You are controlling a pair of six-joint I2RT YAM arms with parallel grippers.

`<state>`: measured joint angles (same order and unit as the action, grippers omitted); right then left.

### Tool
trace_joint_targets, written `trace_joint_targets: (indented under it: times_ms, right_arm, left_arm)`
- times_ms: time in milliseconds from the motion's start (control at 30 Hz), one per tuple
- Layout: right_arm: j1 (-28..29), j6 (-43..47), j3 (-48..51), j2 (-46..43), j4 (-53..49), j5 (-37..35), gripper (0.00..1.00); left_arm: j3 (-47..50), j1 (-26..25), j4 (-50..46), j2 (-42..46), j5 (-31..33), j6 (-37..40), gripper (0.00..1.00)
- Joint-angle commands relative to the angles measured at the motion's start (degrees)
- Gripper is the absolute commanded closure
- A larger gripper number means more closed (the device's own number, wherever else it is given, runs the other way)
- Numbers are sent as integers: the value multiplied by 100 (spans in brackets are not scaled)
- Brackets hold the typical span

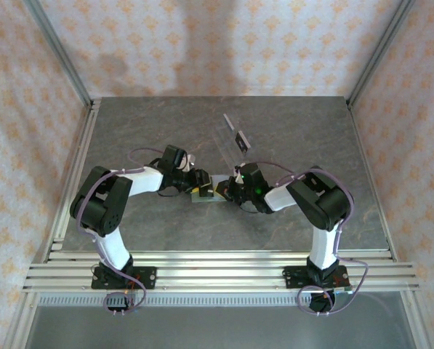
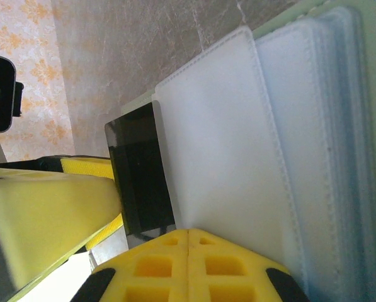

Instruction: Put the credit cards into the card holder

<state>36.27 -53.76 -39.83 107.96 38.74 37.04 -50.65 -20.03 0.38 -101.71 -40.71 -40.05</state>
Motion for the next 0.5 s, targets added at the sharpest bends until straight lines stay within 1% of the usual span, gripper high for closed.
trace_joint_targets:
  times_ms: [0, 67, 167, 233, 333, 467]
  right_arm:
    - [-58, 208, 230, 326, -684, -346, 100]
    - [-59, 223, 224, 335, -684, -314, 100]
    - [-68, 225, 214, 348, -684, -275, 100]
    - [-68, 229, 201, 366, -677, -243, 100]
    - [-68, 234, 169, 386, -632, -145, 100]
    - [-68, 230, 125, 373, -493, 23, 100]
  left_arm:
    - [-122, 87, -496, 160, 334, 279, 59]
    - [-166, 92, -587, 160, 374, 346, 66]
    - [-186, 87, -610, 156, 398, 395, 81]
    - [-144, 81, -406, 128, 239, 338, 87]
    - [-47, 78, -8, 40, -62, 129, 93]
    - [96, 78, 497, -42, -300, -93, 98]
